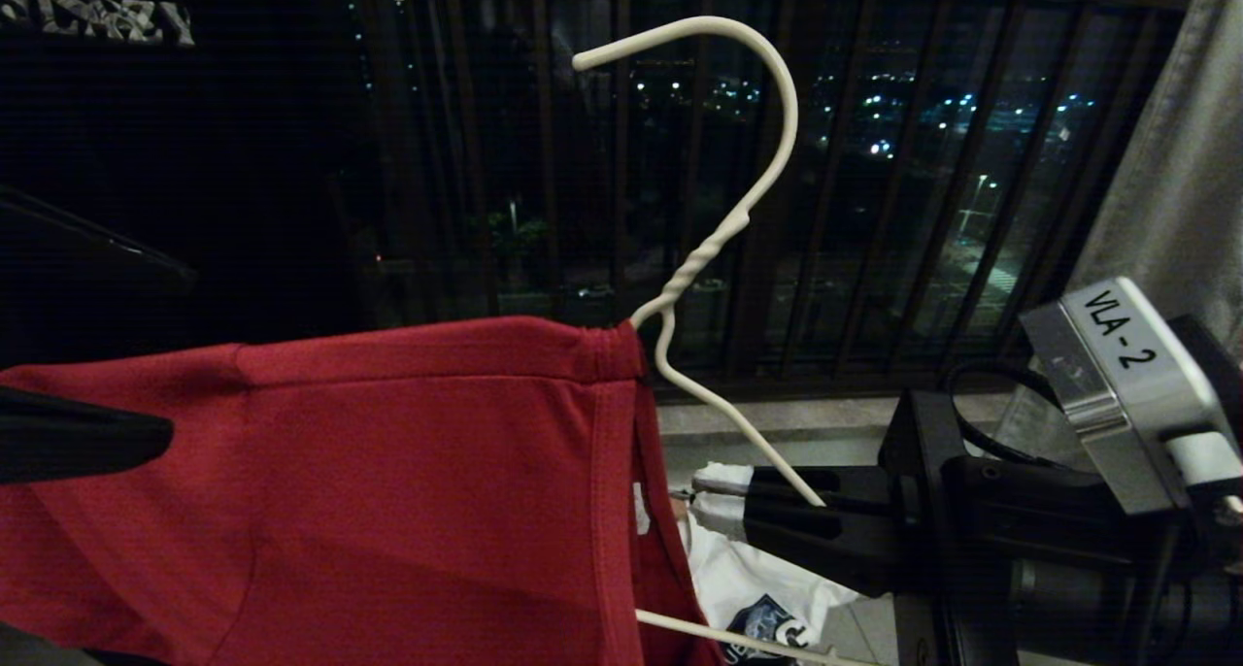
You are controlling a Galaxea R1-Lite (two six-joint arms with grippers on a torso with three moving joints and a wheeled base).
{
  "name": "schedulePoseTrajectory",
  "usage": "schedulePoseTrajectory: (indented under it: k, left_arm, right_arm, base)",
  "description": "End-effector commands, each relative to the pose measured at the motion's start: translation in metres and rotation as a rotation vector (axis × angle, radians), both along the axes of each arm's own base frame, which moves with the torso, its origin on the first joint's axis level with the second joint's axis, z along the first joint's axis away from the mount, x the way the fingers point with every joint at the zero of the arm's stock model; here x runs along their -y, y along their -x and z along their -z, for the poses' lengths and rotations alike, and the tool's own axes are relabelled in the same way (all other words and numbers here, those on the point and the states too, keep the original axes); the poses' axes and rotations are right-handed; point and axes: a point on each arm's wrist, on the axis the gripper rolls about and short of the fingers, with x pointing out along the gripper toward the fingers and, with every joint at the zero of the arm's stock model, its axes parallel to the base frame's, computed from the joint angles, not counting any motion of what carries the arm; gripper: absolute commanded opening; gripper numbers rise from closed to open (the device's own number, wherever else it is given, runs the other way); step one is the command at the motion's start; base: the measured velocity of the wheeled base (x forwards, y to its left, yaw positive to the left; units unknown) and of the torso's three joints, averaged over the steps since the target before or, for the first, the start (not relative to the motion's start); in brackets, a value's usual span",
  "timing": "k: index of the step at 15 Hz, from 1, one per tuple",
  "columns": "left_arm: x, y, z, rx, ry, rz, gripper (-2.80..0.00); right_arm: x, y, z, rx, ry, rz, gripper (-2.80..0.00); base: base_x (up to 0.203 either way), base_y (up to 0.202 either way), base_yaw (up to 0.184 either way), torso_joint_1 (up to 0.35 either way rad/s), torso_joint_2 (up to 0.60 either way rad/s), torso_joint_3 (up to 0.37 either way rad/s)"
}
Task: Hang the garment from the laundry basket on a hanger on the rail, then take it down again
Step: Hang the clothes on the clothes rack
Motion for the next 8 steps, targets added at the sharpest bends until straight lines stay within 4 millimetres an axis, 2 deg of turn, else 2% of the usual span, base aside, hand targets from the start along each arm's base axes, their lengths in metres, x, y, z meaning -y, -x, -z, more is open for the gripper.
schedulePoseTrajectory:
  k: [1, 5, 8]
  left_arm:
    - [0.003, -0.004, 0.008, -0.046, -0.004, 0.027, 0.00]
    - [0.011, -0.021, 0.015, -0.099, -0.005, 0.053, 0.00]
    - [0.017, -0.032, 0.019, -0.070, 0.021, 0.070, 0.00]
  right_arm:
    - [0.001, 0.001, -0.002, 0.009, -0.008, -0.004, -2.80]
    - [0.003, 0.003, -0.005, 0.017, -0.018, -0.004, -2.80]
    - [0.005, 0.005, -0.007, 0.023, -0.024, -0.004, -2.80]
  base:
    - [0.000, 0.000, 0.000, 0.000, 0.00, 0.000]
    - [0.000, 0.000, 0.000, 0.000, 0.00, 0.000]
    - [0.000, 0.000, 0.000, 0.000, 0.00, 0.000]
